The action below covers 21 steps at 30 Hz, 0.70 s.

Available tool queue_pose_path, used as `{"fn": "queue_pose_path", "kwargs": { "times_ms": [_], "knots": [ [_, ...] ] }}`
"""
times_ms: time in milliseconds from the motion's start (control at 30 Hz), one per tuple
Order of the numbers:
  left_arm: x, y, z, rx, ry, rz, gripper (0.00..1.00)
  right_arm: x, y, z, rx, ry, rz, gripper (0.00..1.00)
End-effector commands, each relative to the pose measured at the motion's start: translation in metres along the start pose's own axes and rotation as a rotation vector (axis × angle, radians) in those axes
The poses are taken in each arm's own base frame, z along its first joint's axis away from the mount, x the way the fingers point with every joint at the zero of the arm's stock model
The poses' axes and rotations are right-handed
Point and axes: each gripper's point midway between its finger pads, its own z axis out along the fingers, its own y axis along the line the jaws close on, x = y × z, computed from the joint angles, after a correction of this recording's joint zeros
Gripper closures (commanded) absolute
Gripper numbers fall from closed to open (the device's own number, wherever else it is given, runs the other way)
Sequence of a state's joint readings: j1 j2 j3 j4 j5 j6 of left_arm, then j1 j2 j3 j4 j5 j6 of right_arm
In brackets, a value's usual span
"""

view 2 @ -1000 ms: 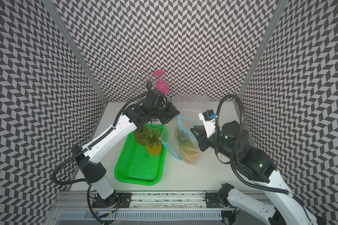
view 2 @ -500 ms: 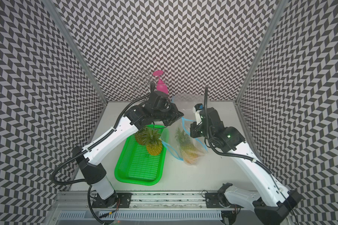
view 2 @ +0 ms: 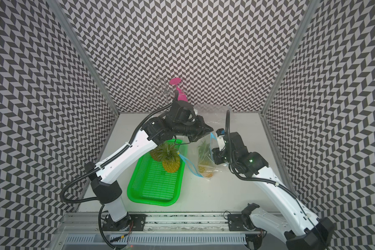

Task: Open the zip-top bag and take out the pineapple
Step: Pick up the pineapple from the zipper food storage bag.

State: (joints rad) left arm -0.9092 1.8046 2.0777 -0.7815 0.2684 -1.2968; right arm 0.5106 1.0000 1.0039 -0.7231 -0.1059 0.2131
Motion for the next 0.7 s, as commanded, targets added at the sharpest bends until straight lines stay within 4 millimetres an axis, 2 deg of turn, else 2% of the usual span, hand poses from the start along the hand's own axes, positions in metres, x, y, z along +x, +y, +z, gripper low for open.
{"fn": "queue_pose_path", "kwargs": {
  "times_ms": [0, 133, 267, 367, 433, 500, 600, 667],
  "knots": [
    [0.017, -0.034, -0.007, 0.11, 0.059, 0.009, 1.0, -0.022, 0.008, -0.008, -0.052, -0.128, 0.004, 0.52],
    [0.024, -0.019, -0.001, 0.088, 0.088, -0.015, 1.0, -0.024, 0.014, -0.003, -0.099, -0.166, 0.018, 0.49],
    [0.034, -0.023, -0.007, 0.133, 0.122, -0.06, 1.0, -0.034, 0.018, -0.007, -0.133, -0.219, 0.105, 0.56],
    [0.036, -0.026, -0.013, 0.145, 0.126, -0.076, 1.0, -0.03, 0.021, -0.008, -0.171, -0.201, 0.248, 0.57],
    [0.037, -0.024, -0.015, 0.15, 0.125, -0.088, 1.0, -0.03, 0.031, -0.012, -0.238, -0.197, 0.309, 0.62],
    [0.037, -0.02, -0.015, 0.148, 0.124, -0.095, 1.0, -0.032, 0.039, -0.02, -0.281, -0.195, 0.34, 0.72],
    [0.037, -0.017, -0.014, 0.147, 0.127, -0.109, 1.0, -0.027, 0.044, -0.029, -0.304, -0.151, 0.387, 0.77],
    [0.039, -0.019, -0.013, 0.158, 0.133, -0.116, 1.0, -0.016, 0.052, -0.03, -0.354, -0.092, 0.442, 0.77]
  ]
}}
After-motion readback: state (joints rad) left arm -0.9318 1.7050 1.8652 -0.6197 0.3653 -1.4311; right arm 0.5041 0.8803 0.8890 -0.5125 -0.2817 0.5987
